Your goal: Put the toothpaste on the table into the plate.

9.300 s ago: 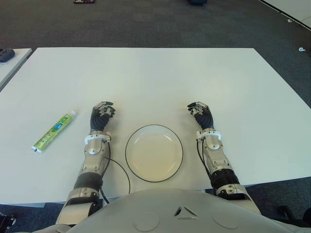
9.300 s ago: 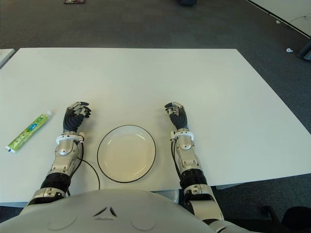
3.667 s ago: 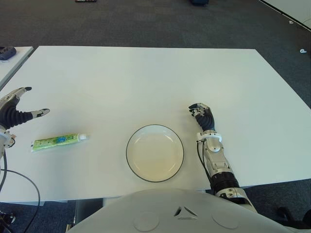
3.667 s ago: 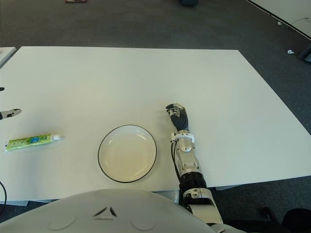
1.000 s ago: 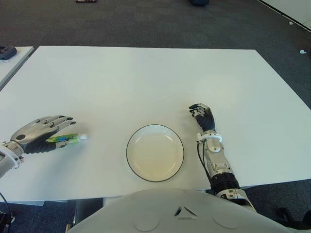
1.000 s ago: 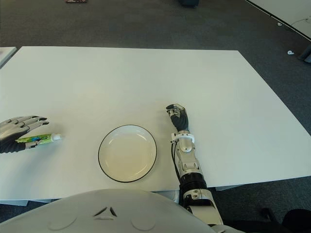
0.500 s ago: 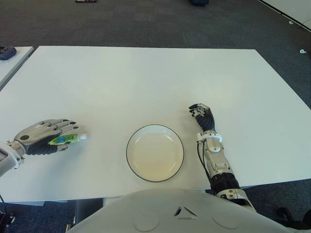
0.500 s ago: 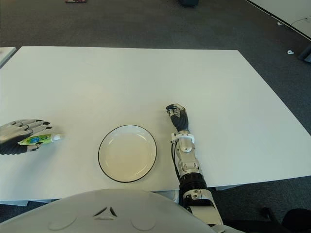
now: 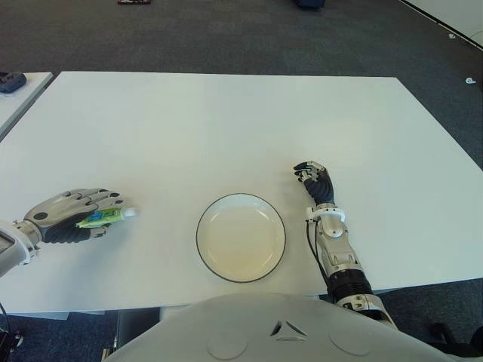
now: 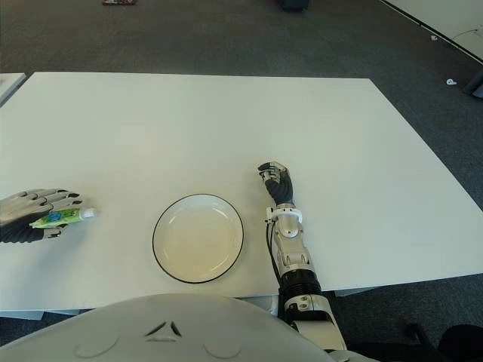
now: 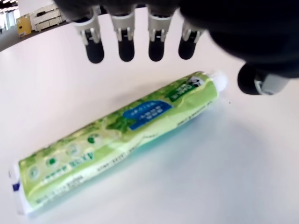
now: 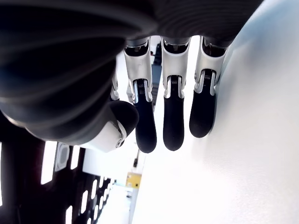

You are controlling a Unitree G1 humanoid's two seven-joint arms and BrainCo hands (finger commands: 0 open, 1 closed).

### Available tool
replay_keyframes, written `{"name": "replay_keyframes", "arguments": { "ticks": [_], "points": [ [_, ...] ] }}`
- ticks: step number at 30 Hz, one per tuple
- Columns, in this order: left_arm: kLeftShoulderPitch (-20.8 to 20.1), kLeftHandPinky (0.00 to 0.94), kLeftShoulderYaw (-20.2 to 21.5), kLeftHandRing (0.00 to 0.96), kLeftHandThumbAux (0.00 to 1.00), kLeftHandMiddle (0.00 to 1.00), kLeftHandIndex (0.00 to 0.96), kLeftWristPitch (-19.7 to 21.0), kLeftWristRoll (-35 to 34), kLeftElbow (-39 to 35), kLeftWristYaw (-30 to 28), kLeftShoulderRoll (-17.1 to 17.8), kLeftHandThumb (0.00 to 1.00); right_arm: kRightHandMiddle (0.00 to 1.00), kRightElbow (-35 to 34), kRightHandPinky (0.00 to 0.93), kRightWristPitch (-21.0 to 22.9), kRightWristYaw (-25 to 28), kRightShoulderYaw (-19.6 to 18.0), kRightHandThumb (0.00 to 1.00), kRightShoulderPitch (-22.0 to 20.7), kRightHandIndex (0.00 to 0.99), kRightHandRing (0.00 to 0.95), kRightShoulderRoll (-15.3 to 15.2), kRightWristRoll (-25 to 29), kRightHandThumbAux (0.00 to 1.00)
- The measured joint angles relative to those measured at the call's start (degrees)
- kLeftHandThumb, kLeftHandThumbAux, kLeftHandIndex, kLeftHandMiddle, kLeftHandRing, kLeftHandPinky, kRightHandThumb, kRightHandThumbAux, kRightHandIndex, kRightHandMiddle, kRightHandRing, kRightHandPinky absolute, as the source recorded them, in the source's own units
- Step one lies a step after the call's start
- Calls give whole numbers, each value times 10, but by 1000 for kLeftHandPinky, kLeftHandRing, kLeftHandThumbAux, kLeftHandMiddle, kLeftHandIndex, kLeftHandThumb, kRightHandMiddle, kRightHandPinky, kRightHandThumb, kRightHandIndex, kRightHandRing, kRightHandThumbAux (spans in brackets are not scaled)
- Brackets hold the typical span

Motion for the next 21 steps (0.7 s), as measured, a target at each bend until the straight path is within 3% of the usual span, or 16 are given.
{"name": "replay_keyframes", "arguments": {
  "ticks": [5, 21],
  "points": [
    [1, 0, -1, 0, 191, 0, 0, 22, -23, -1, -25, -5, 528, 431, -3, 435, 0, -1, 0, 708, 3, 420, 413, 0, -1, 729],
    [1, 2, -9, 0, 213, 0, 0, 171, -91, -46, -146, -41, 548, 422, -8, 427, -5, -1, -1, 707, 9, 420, 409, 0, 1, 730]
  ]
}}
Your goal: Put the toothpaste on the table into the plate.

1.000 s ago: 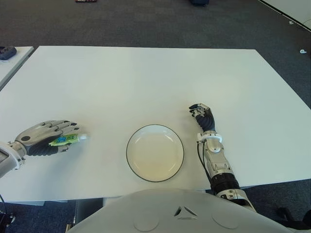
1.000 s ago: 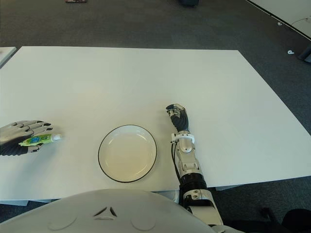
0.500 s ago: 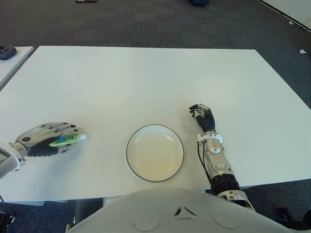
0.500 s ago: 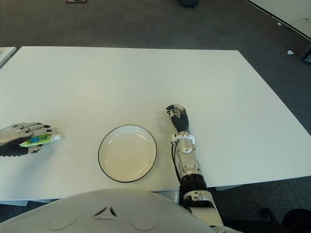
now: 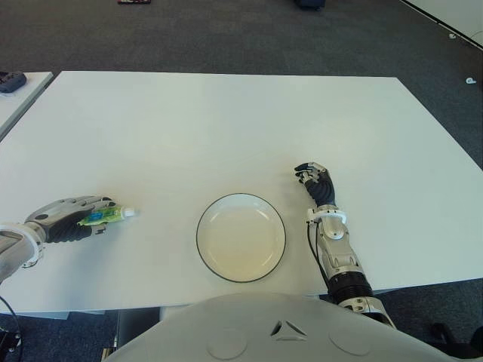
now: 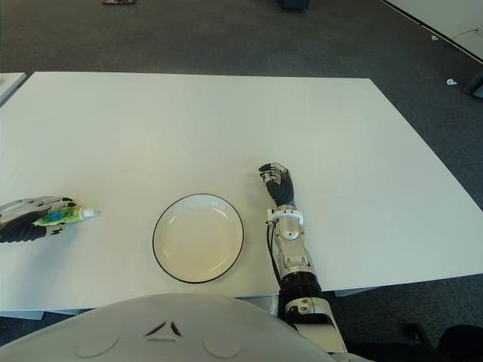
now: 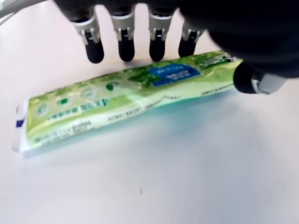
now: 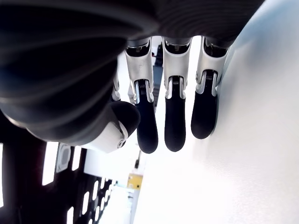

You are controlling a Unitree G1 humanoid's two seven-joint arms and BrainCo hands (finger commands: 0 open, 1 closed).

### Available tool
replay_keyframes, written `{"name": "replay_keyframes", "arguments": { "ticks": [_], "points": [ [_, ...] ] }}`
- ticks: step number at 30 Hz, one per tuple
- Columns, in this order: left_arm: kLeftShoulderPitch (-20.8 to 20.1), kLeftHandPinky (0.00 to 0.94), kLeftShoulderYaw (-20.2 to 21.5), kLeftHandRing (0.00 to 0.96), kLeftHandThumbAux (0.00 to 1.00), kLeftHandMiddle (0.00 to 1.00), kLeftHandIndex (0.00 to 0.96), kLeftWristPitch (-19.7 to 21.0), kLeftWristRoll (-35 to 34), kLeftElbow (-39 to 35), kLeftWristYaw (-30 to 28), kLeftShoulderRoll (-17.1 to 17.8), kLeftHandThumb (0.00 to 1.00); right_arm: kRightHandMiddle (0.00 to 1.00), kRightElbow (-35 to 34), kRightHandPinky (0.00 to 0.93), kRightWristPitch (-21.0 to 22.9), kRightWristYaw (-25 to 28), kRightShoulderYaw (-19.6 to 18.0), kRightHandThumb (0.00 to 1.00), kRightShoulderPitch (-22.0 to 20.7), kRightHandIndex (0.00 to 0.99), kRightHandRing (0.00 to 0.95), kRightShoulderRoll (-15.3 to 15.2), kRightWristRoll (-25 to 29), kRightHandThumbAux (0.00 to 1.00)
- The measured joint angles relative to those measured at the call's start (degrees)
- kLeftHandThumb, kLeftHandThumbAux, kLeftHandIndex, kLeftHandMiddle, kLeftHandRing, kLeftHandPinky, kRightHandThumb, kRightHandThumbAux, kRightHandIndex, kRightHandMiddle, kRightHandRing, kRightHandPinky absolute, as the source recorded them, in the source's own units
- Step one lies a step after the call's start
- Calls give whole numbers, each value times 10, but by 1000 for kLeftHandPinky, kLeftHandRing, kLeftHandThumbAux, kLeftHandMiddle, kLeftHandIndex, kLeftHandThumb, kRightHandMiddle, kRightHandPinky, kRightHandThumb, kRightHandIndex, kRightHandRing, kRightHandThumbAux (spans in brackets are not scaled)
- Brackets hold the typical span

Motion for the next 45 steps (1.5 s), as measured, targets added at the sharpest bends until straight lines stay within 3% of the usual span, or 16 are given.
{"name": "replay_keyframes", "arguments": {
  "ticks": [7, 18, 23, 31, 45],
  "points": [
    [-11, 20, -4, 0, 227, 0, 0, 36, -5, -7, -8, -13, 539, 420, -2, 429, 0, 0, -2, 707, 2, 419, 408, -1, -1, 730],
    [-53, 35, -17, 0, 231, 0, 0, 52, -17, 20, -9, -27, 514, 424, -8, 432, 3, -3, -4, 708, 6, 419, 411, -5, -4, 730],
    [-94, 44, -34, 0, 238, 0, 0, 57, -17, 57, -9, -36, 511, 427, -12, 435, 7, -4, -4, 708, 7, 418, 414, -7, -4, 730],
    [-112, 64, -47, 0, 248, 0, 0, 76, -26, 65, -13, -37, 512, 429, -24, 435, 13, -5, -5, 707, 14, 419, 414, -8, -5, 730],
    [-248, 45, -132, 0, 242, 0, 0, 10, 12, 319, 97, -61, 552, 431, -26, 438, 14, -7, -9, 707, 18, 419, 416, -12, -8, 729]
  ]
}}
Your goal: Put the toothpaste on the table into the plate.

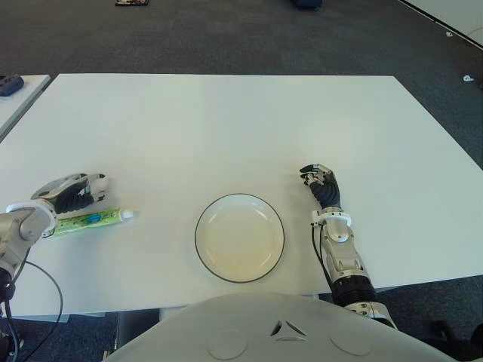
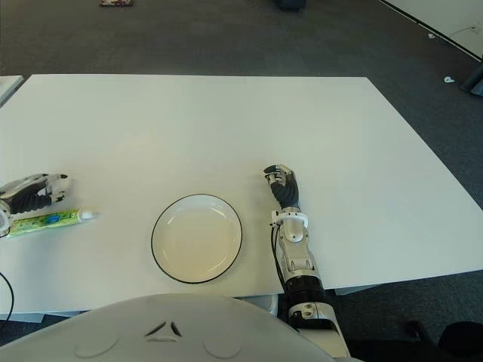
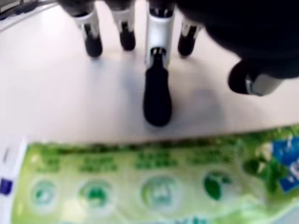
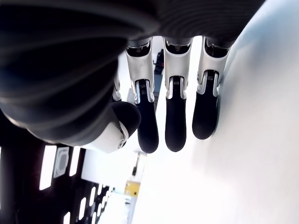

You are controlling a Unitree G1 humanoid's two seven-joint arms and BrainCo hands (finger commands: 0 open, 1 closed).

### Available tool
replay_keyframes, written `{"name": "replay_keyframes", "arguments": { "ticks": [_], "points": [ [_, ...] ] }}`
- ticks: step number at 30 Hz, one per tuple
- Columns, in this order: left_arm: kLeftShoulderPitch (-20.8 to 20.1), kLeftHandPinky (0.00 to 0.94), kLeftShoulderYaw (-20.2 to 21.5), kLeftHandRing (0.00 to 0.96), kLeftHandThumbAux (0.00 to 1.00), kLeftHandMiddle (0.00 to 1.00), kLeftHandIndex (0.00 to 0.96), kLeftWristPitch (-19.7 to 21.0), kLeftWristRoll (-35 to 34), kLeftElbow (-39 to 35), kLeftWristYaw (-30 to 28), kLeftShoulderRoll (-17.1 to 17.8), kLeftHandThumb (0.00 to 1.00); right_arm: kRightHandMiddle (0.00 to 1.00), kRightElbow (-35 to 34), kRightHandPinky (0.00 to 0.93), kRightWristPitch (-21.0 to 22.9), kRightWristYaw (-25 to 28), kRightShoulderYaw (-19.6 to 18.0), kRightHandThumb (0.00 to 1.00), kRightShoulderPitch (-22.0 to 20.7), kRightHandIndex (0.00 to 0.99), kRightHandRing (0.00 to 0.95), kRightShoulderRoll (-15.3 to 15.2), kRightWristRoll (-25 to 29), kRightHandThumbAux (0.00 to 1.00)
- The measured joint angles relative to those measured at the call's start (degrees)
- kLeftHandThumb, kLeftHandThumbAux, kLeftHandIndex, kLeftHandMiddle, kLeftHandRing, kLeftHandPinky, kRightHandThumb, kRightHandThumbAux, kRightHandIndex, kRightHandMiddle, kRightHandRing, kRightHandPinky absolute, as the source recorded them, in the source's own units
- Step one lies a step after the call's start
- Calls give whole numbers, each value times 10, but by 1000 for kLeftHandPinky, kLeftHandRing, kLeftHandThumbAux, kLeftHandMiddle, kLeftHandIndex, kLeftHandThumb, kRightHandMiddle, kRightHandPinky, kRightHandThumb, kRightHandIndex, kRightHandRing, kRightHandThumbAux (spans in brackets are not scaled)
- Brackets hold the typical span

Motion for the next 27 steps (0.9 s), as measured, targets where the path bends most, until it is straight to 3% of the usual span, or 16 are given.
{"name": "replay_keyframes", "arguments": {
  "ticks": [15, 22, 27],
  "points": [
    [16, 92, -10, 0, 207, 0, 0, -21, -7, -11, 15, 20, 559, 432, -2, 448, 1, 2, 0, 708, -1, 419, 422, -1, -1, 729],
    [108, 68, 72, 0, 236, 0, 0, -12, -78, -164, -45, 57, 580, 429, -4, 437, 0, 2, -1, 707, -1, 419, 418, -1, -1, 730],
    [184, 48, 157, 0, 251, 0, 0, 7, -110, -278, -73, 82, 595, 425, -5, 429, 3, 0, 0, 708, 0, 418, 412, 0, -3, 730]
  ]
}}
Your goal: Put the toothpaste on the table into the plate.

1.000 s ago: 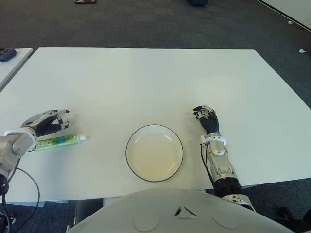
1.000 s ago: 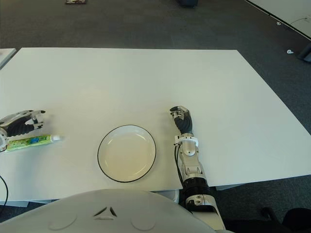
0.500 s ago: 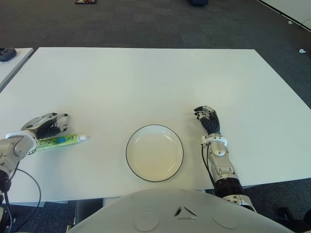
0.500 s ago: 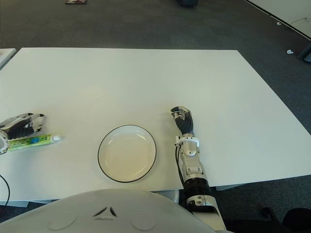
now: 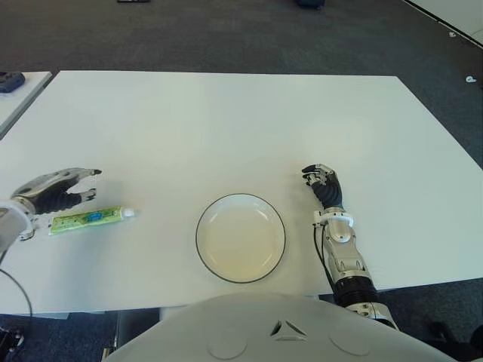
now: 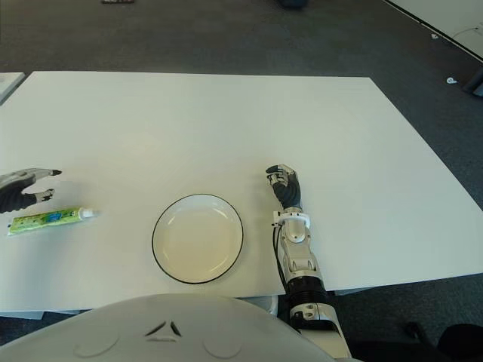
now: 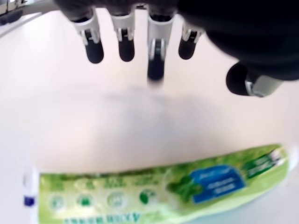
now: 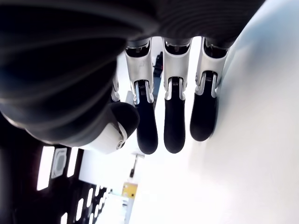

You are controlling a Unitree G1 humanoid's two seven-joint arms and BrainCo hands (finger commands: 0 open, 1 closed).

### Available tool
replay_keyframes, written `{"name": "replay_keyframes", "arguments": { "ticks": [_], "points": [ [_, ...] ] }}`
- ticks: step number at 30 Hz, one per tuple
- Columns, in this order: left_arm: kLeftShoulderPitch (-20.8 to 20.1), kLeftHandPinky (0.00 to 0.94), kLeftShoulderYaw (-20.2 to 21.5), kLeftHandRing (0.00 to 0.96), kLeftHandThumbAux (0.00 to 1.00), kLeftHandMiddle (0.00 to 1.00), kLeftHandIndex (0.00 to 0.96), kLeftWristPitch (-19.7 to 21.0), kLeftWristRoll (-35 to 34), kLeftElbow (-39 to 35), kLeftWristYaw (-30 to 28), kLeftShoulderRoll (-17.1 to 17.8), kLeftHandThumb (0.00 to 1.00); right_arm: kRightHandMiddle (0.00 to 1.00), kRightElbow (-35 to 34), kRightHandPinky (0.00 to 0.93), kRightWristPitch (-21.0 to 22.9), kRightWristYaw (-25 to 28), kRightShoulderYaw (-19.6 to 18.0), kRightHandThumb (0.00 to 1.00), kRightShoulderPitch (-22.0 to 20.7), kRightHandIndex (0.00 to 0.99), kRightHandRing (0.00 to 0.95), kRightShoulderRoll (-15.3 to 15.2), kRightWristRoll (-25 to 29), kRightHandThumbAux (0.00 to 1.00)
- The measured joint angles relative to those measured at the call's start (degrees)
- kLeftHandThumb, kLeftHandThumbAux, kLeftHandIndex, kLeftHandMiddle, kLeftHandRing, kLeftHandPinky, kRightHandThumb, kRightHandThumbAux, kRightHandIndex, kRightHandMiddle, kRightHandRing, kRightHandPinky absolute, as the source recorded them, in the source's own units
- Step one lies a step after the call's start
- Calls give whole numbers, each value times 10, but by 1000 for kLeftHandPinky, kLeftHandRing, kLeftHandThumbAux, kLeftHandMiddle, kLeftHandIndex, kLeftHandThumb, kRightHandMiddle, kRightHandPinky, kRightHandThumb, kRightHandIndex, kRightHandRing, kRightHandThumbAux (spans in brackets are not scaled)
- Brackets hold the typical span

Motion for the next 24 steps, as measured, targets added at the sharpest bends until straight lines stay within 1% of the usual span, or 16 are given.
{"name": "replay_keyframes", "arguments": {
  "ticks": [4, 7, 9, 10, 12, 13, 14, 16, 18, 20, 21, 24],
  "points": [
    [-1, 33, 18, 0, 256, 0, 0, 8, -1, 0, -1, 4, 614, 423, -1, 428, 5, 0, 3, 708, 0, 418, 410, 2, 0, 731],
    [12, 46, 30, 0, 259, 0, 0, 29, 0, -15, -12, 4, 612, 422, -2, 429, 6, 1, 5, 708, 0, 418, 409, 4, 0, 731],
    [16, 67, 39, 0, 282, 0, 0, 33, -1, -27, -14, 4, 578, 421, -2, 429, 6, 1, 5, 708, 0, 418, 409, 4, 0, 731],
    [17, 80, 43, 0, 313, 0, 0, 34, -1, -30, -14, 4, 521, 421, -2, 429, 6, 2, 6, 708, 0, 418, 409, 4, 0, 731],
    [18, 94, 54, 0, 356, 0, 0, 34, -2, -34, -14, 4, 441, 421, -2, 431, 6, 2, 6, 708, 0, 419, 409, 4, 1, 730],
    [19, 96, 59, 0, 364, 0, 0, 34, -4, -35, -14, 3, 426, 421, -2, 432, 6, 2, 6, 708, 0, 419, 410, 5, 1, 730],
    [19, 97, 64, 0, 388, 0, 0, 33, -6, -36, -14, 2, 370, 422, -2, 433, 6, 3, 6, 708, -1, 419, 411, 5, 1, 730],
    [19, 96, 75, 0, 414, 0, 0, 29, -12, -36, -14, 0, 310, 423, -2, 434, 6, 3, 7, 708, -1, 419, 412, 5, 1, 730],
    [18, 93, 86, 0, 438, 0, 0, 17, -18, -33, -8, -6, 249, 426, -2, 437, 6, 4, 8, 708, -2, 419, 414, 5, 1, 730],
    [17, 85, 95, 0, 444, 0, 0, 1, -22, -29, 3, -12, 226, 428, -2, 438, 6, 4, 8, 708, -2, 419, 416, 5, 1, 730],
    [18, 82, 100, 0, 445, 0, 0, -8, -22, -26, 10, -16, 221, 429, -2, 438, 6, 4, 8, 708, -2, 419, 416, 5, 1, 730],
    [23, 82, 114, 0, 410, 0, 0, -30, -21, -26, 32, -25, 282, 429, -2, 432, 6, 5, 8, 708, -3, 419, 415, 5, 1, 730]
  ]
}}
